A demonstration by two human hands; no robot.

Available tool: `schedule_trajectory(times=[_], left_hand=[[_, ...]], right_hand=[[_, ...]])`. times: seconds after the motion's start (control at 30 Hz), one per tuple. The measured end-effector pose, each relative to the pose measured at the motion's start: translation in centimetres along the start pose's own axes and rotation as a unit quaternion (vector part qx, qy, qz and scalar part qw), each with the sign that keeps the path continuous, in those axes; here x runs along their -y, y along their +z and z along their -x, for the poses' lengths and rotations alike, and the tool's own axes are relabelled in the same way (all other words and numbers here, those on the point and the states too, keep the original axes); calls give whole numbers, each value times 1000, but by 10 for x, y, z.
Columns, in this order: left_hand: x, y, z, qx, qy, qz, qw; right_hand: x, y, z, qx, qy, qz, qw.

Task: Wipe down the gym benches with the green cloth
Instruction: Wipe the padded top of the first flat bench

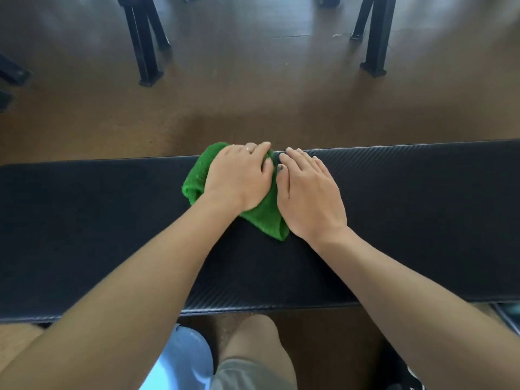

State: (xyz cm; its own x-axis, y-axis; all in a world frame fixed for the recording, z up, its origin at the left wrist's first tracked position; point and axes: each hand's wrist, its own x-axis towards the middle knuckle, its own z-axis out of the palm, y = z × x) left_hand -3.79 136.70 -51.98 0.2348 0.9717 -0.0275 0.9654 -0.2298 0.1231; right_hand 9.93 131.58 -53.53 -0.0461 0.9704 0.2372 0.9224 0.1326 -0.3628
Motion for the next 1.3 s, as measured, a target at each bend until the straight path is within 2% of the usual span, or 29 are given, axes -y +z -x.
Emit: schedule_trajectory(times=[0.07, 0.13, 0.23, 0.4, 0.6, 0.73, 0.8, 0.9, 1.1, 1.3], left_hand=[[-8, 0, -26, 30, -34, -22, 999], [-12, 1, -28, 22, -18, -58, 998], [-12, 6, 18, -13, 26, -27, 999], [-19, 4, 110, 22, 97, -35, 994], [-11, 5, 42, 20, 98, -3, 995], [-28, 5, -14, 18, 38, -22, 999], [-39, 4, -20, 21, 31, -56, 998], [-45, 2, -21, 21, 41, -61, 997], [-84, 5, -41, 13, 93, -49, 994], [-60, 7, -31, -10, 92, -13, 996]], right_hand=[[0, 0, 0, -3, 1, -11, 1000], [-1, 0, 1, -12, 2, -24, 1000], [-1, -2, 4, -26, 20, -36, 999], [-3, -11, 8, -37, 61, -73, 995], [-4, -7, -2, -36, 64, -86, 994], [-7, -12, 3, -16, 51, -101, 993], [-21, -22, 3, -18, 49, -33, 998], [-60, -37, 6, 4, 121, 33, 992], [-62, -29, 2, 31, 154, 58, 986], [-69, -30, 1, 34, 152, 56, 986]])
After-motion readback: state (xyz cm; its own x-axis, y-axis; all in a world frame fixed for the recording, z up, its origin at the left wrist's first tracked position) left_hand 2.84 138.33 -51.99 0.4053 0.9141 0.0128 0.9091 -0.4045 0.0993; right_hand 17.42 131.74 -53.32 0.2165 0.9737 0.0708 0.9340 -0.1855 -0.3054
